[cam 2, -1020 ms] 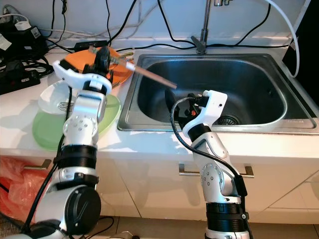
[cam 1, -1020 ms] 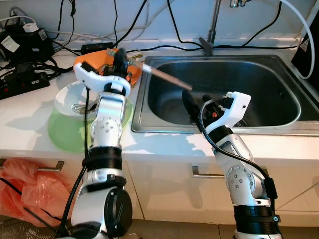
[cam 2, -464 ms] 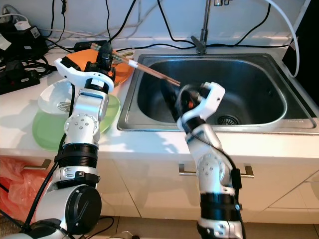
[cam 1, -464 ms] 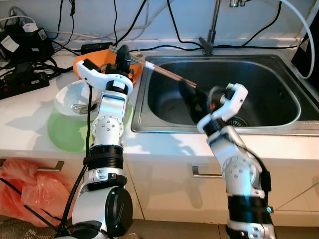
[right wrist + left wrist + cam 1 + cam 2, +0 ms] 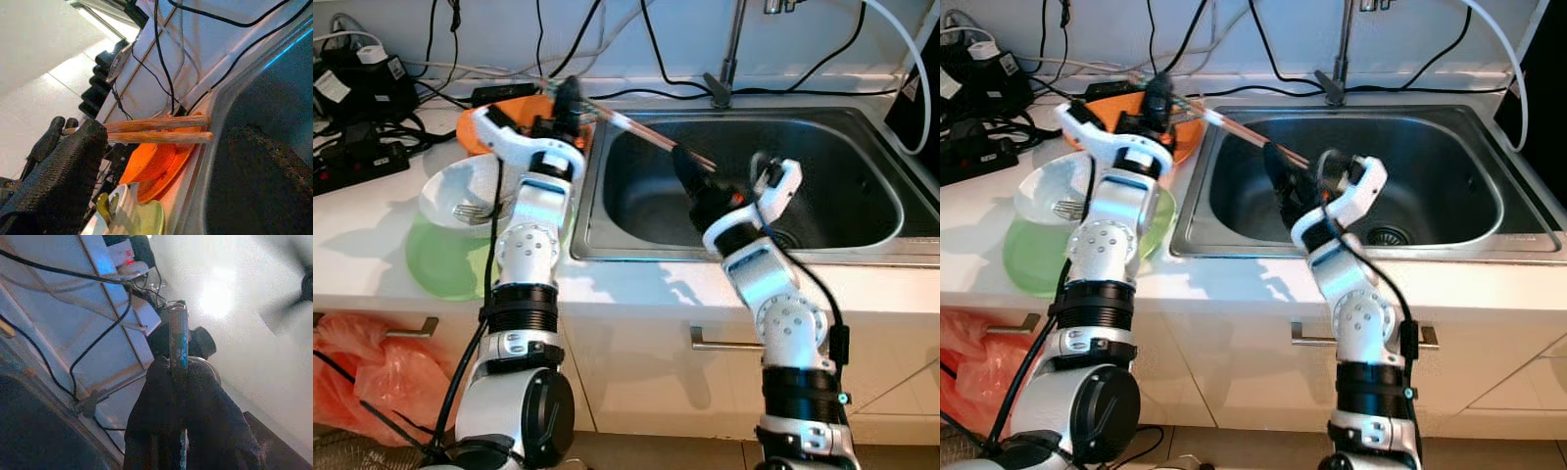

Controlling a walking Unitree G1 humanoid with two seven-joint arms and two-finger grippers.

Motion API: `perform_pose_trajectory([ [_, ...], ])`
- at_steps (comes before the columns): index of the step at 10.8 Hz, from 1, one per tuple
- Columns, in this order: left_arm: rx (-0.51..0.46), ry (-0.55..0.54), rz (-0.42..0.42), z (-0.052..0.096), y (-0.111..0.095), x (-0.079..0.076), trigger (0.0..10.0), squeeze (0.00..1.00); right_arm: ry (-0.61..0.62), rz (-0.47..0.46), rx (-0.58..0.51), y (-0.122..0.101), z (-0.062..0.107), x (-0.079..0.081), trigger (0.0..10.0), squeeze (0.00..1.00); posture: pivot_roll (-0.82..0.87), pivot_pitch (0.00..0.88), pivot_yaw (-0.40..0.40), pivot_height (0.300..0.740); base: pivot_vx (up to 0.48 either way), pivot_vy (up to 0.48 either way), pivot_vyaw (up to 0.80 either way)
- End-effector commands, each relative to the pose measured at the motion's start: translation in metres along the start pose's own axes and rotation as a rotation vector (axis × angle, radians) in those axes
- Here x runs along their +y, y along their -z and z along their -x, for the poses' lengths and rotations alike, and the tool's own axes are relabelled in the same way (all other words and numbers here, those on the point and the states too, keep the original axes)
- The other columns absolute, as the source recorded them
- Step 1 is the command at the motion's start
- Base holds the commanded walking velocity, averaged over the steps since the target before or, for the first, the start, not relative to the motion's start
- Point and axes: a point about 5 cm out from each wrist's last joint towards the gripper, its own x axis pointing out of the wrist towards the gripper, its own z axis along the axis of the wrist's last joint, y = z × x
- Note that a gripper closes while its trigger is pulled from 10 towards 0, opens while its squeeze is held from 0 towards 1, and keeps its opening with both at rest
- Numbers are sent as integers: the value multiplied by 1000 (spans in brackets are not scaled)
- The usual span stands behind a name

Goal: Kitchen organization

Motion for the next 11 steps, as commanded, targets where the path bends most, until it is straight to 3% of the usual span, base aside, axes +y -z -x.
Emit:
perform_pose_trajectory([
  [1, 64, 40, 150, 2, 46, -15, 10000, 0, -52, -85, -7, 6, -13, 19, 10000, 0, 84, 0, 71, 740, 0, 0, 0],
  [11, 179, 32, 244, 11, 71, -12, 10000, 0, -59, -206, -91, -12, -25, 27, 10000, 0, 82, 0, 68, 740, 0, 0, 0],
])
